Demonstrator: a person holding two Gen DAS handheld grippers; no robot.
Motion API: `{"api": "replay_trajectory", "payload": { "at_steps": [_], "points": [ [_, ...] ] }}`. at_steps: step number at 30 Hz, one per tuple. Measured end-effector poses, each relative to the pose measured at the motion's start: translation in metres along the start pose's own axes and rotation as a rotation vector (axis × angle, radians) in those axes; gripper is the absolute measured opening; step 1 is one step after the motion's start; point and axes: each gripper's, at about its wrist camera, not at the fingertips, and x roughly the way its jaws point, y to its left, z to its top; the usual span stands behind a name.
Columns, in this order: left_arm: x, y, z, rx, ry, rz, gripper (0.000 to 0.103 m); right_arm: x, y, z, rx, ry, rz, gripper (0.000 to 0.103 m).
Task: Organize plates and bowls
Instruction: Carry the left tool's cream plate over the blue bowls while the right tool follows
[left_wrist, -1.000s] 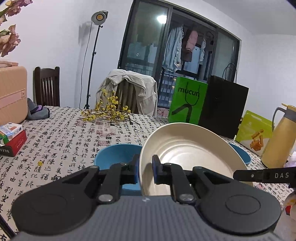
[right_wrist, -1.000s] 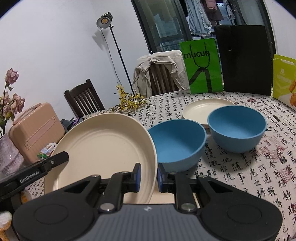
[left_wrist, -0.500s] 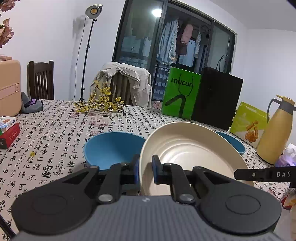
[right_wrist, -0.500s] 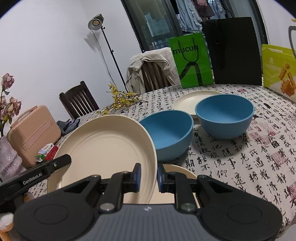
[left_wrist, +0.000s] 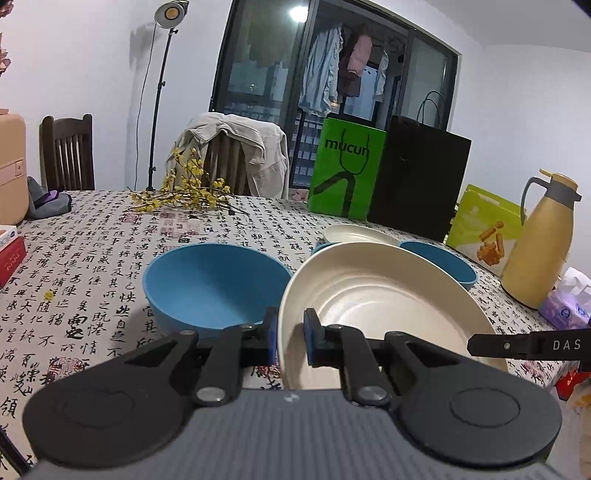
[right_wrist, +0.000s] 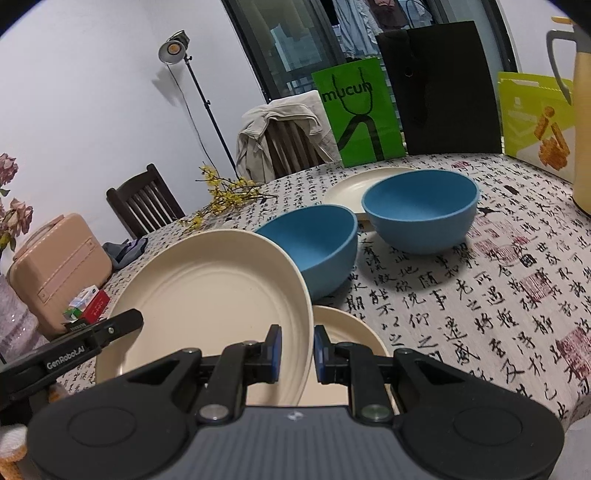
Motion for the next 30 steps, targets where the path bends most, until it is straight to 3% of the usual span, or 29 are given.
{"api": "replay_trajectory", "payload": {
  "at_steps": [30],
  "points": [
    [0.022, -0.020, -0.024, 0.042, 0.111, -0.038, 0.014, -0.002, -0.034, -0.021, 0.069, 0.034, -0.039, 0.019]
  ]
}}
